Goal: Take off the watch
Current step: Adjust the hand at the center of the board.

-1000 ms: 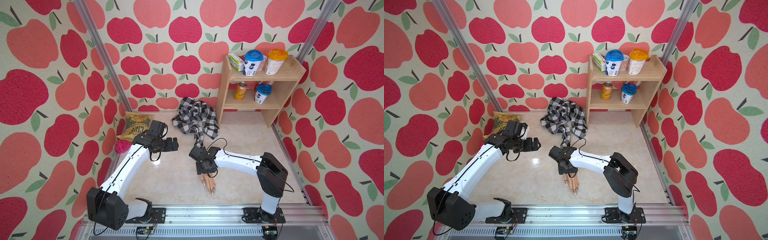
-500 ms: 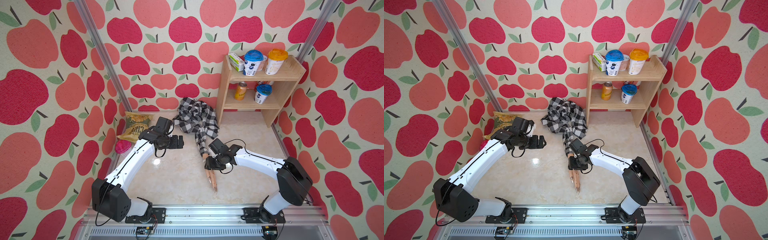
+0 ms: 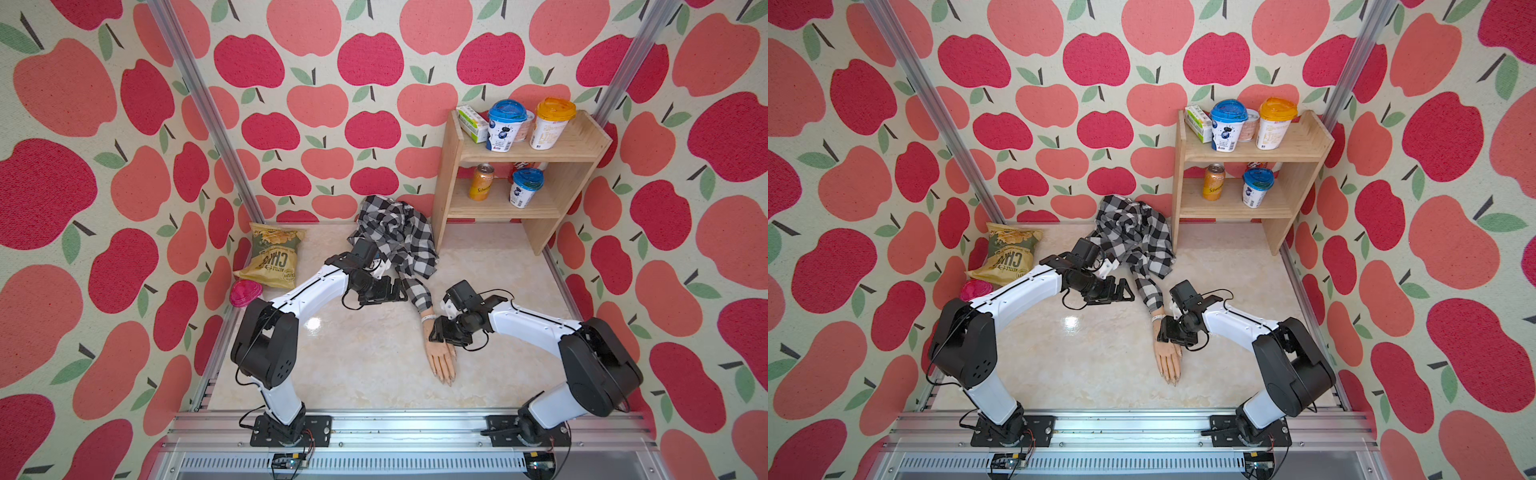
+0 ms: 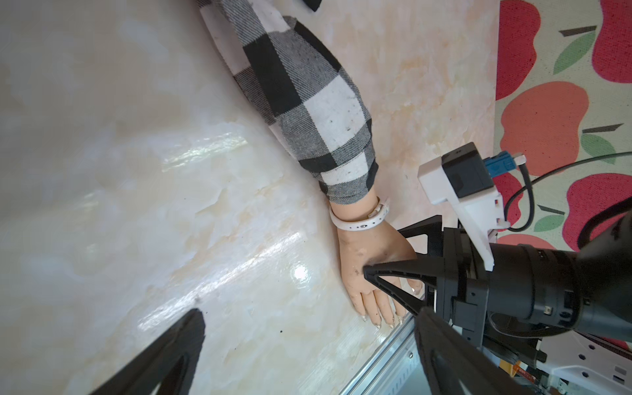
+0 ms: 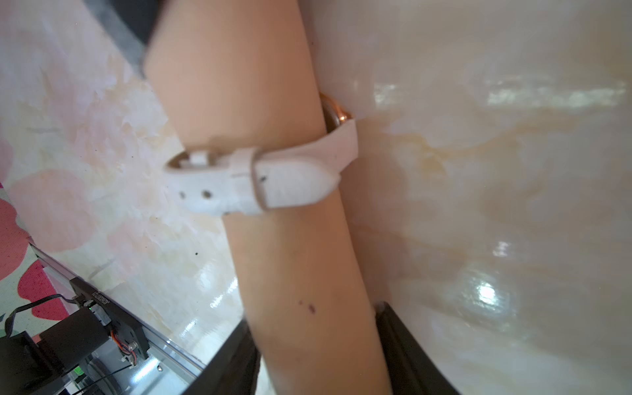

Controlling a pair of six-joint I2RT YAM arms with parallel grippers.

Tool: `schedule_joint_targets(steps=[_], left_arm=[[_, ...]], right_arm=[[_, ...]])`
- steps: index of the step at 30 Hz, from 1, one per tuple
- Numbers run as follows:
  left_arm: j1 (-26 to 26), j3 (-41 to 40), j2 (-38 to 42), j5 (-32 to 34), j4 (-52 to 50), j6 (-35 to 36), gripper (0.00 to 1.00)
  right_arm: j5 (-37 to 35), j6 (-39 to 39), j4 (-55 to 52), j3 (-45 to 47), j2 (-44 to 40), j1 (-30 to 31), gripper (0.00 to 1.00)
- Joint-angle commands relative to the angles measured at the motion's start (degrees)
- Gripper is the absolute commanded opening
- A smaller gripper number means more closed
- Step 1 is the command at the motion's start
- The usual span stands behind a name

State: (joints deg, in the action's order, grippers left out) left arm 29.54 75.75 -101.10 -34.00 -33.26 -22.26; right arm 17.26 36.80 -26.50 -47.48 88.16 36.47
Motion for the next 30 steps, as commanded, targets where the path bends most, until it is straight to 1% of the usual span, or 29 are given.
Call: schedule_joint_targets(steps=[1,5,9,10,12,13,16,20,24,26,28,30], left_arm=[[2.3,3.3,-4.6,-6.3,6.6,-3.3,0.97],[5.7,9.7,-10.6,-3.7,3.8,-3.3,0.96],[6.6,14.8,-15.2,-2.2,-0.3,-3.3,0.93],[6.5,15.9,-16.1,-2.2,-1.0,-2.8,0.91],[6.5,17.2,-17.1,-1.2,-2.3,-2.2,0.89],[6.6,17.8,-17.4,-0.6,-3.2,-1.7,0.89],[6.3,18.1,-17.4,0.6,-4.9,-0.7,0.88],[5.5,16.6,-15.2,1.5,-5.5,-0.5,0.89],[4.8,16.0,-12.7,2.8,-7.8,0.8,0.89],[4.8,15.4,-11.5,3.4,-8.5,1.8,0.89],[4.8,14.9,-10.6,4.5,-9.2,2.4,0.89],[4.8,14.6,-10.1,5.5,-10.2,3.1,0.89]], right_arm=[[0.6,-2.4,-0.6,0.7,-1.4,-0.1,0.53],[1.0,-2.5,1.3,1.8,-1.2,-0.5,0.50],[1.9,-3.0,3.2,2.5,-0.1,-0.8,0.48],[2.3,-3.0,4.1,2.7,0.2,-0.8,0.48],[4.1,-2.8,6.2,2.7,0.7,-0.8,0.48],[5.9,-2.5,7.6,2.7,1.2,-0.7,0.45],[12.6,-0.9,13.0,2.5,2.5,-0.7,0.41],[19.5,1.9,19.5,2.1,4.1,-0.5,0.41],[23.8,2.6,22.3,1.3,6.0,0.5,0.40],[27.4,4.3,25.8,1.6,7.7,1.1,0.40],[27.2,4.2,25.0,0.6,9.8,1.8,0.40],[24.8,1.9,20.5,-1.7,12.2,2.8,0.40]])
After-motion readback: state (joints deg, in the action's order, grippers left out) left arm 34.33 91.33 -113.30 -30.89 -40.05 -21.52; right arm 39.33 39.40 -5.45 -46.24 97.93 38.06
